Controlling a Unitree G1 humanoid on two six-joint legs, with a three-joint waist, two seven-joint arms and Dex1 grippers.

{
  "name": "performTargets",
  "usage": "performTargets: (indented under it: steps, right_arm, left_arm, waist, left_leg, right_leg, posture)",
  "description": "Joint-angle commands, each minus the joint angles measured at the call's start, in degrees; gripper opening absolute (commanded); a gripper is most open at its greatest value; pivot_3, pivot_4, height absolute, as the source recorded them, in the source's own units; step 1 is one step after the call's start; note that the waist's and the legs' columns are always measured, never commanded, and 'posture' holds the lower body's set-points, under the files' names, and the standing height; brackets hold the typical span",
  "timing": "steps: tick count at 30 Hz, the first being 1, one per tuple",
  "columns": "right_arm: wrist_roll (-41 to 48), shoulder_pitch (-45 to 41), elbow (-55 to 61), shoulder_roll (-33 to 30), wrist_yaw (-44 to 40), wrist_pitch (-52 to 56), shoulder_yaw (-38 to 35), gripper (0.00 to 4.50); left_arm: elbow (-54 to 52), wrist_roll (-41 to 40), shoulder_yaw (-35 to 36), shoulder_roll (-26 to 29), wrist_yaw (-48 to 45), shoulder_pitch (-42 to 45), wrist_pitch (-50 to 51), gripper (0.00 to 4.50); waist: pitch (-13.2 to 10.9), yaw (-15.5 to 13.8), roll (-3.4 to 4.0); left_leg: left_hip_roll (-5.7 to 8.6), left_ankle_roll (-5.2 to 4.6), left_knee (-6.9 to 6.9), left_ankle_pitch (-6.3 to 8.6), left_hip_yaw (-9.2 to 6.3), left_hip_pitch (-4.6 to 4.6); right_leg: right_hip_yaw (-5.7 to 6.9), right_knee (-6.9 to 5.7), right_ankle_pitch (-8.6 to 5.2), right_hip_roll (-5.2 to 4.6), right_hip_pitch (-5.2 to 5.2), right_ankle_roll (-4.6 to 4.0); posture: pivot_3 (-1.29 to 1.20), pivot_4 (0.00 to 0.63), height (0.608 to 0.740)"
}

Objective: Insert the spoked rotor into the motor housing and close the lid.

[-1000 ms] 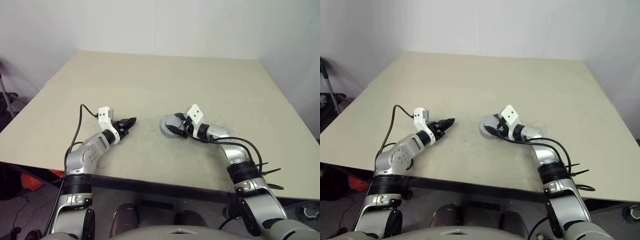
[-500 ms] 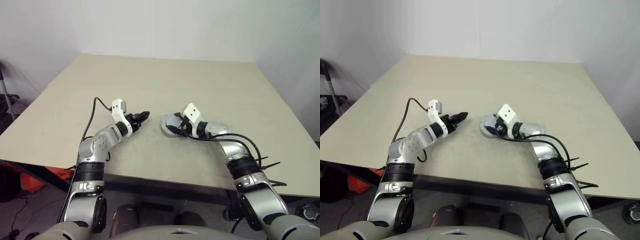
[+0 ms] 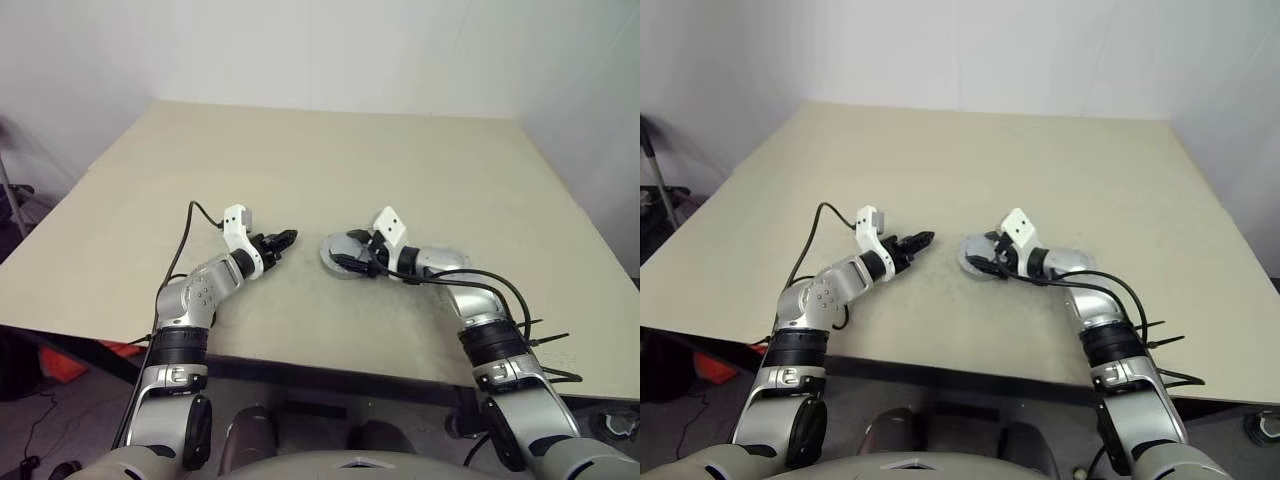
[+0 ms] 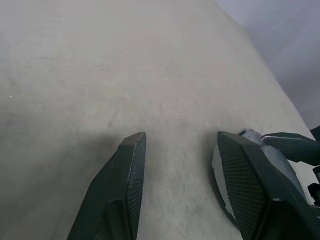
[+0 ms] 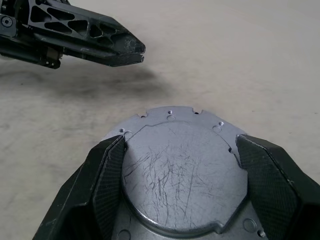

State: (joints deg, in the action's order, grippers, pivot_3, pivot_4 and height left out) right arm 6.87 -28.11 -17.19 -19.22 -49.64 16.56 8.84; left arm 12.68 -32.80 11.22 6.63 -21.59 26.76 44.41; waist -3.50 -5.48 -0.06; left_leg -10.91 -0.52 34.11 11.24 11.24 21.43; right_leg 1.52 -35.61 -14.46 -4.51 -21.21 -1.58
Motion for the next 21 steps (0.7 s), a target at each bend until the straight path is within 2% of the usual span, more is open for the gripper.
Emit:
performTargets:
  steps: [1, 13, 21]
  right_arm:
    - [-1.2, -0.2, -1.3, 0.5, 0.1, -0.2, 1.9, 3.11]
    - [-0.4, -2.5, -3.8, 1.0, 3.8, -5.7, -1.1, 3.11]
    - [2.0, -2.3, -0.2, 0.3, 2.3, -5.3, -2.9, 3.11]
  left_arm:
    - [-1.4, -0.3, 0.6, 0.4, -0.2, 0.3, -0.8, 2.41]
    - [-3.4, -0.1, -0.2, -0.2, 0.0, -1.8, -0.7, 2.41]
    - [-3.8, -0.1, -0.3, 0.0, 0.1, -2.6, -0.5, 2.41]
  waist:
    - [0.0, 0.0, 0.0]
    - [0.0, 0.2, 0.02]
    - [0.0, 0.1, 0.03]
  left_leg:
    - [0.0, 0.01, 0.0, -0.01, 0.0, -0.1]
    - [-0.02, 0.1, -0.04, -0.06, 0.0, -0.3]
    - [0.0, 0.16, -0.04, -0.1, 0.01, 0.07]
  right_leg:
    - [-0.01, -0.01, 0.0, 0.0, 0.08, 0.0]
    - [-0.06, -0.1, 0.0, 0.01, 0.18, 0.01]
    - [-0.05, -0.05, 0.0, 0.01, -0.12, 0.0]
  posture:
    - [0.0, 0.0, 0.74]
    - [0.0, 0.0, 0.74]
    - [0.0, 0.0, 0.74]
